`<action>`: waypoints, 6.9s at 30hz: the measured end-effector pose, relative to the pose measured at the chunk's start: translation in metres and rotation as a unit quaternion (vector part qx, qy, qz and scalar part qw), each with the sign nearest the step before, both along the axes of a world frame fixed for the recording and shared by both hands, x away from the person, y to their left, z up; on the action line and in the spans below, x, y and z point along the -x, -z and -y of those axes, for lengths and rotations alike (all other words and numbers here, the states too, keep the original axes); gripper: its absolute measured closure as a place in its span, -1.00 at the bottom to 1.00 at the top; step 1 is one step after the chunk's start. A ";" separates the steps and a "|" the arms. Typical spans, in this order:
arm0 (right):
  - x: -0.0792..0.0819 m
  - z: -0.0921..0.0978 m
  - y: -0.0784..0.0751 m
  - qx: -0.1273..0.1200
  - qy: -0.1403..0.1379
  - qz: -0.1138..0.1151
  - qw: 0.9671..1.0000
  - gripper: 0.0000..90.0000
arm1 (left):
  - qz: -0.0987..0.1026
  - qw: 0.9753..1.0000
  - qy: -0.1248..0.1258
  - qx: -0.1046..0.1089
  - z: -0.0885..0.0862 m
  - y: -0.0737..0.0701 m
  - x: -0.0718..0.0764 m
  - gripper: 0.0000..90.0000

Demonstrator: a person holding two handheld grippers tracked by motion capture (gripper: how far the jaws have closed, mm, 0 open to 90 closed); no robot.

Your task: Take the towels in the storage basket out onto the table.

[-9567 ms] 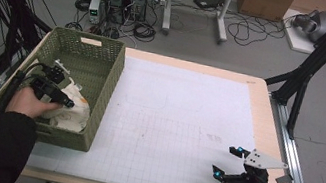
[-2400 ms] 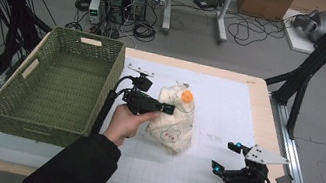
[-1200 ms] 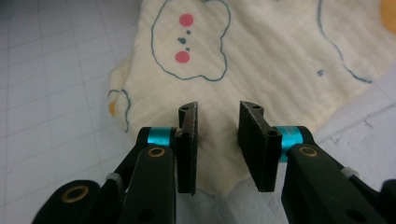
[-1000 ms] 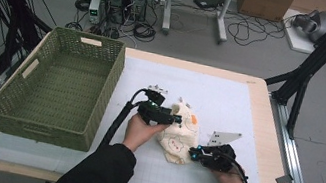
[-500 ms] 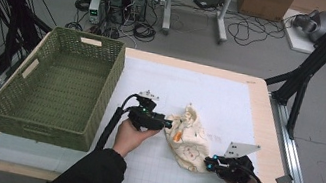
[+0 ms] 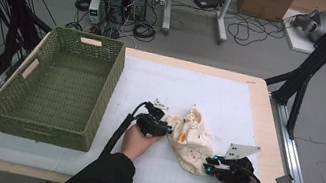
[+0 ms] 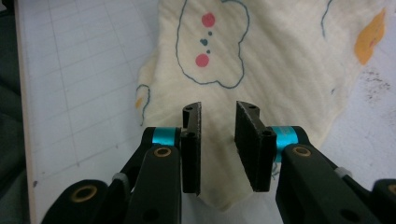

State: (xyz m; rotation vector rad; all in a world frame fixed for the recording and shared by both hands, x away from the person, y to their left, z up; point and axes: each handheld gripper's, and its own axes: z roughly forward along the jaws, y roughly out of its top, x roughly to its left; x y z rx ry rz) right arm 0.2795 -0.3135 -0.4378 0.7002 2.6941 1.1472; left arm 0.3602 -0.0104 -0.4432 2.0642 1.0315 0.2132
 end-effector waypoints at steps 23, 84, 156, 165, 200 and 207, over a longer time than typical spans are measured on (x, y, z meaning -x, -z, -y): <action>-0.001 -0.005 -0.001 0.002 -0.017 -0.007 1.000 0.89 | 0.018 0.999 -0.023 0.030 -0.057 -0.021 0.077 0.95; -0.092 -0.012 -0.005 0.000 0.046 -0.011 0.999 0.38 | -0.001 0.999 0.019 0.032 -0.020 -0.013 0.012 0.48; -0.048 0.034 -0.033 -0.032 0.030 0.013 0.999 0.42 | 0.100 0.992 -0.073 0.013 -0.051 -0.031 0.013 0.46; -0.028 0.018 0.001 0.007 -0.037 -0.041 0.998 0.86 | 0.035 0.998 -0.025 -0.055 -0.051 -0.005 0.018 0.98; 0.009 0.011 -0.010 -0.008 -0.055 -0.001 0.998 0.64 | 0.081 0.997 0.004 -0.014 -0.073 -0.020 0.074 0.68; -0.002 0.009 0.003 -0.002 -0.047 -0.027 0.999 0.95 | 0.061 0.997 0.018 -0.036 -0.075 -0.009 0.083 0.56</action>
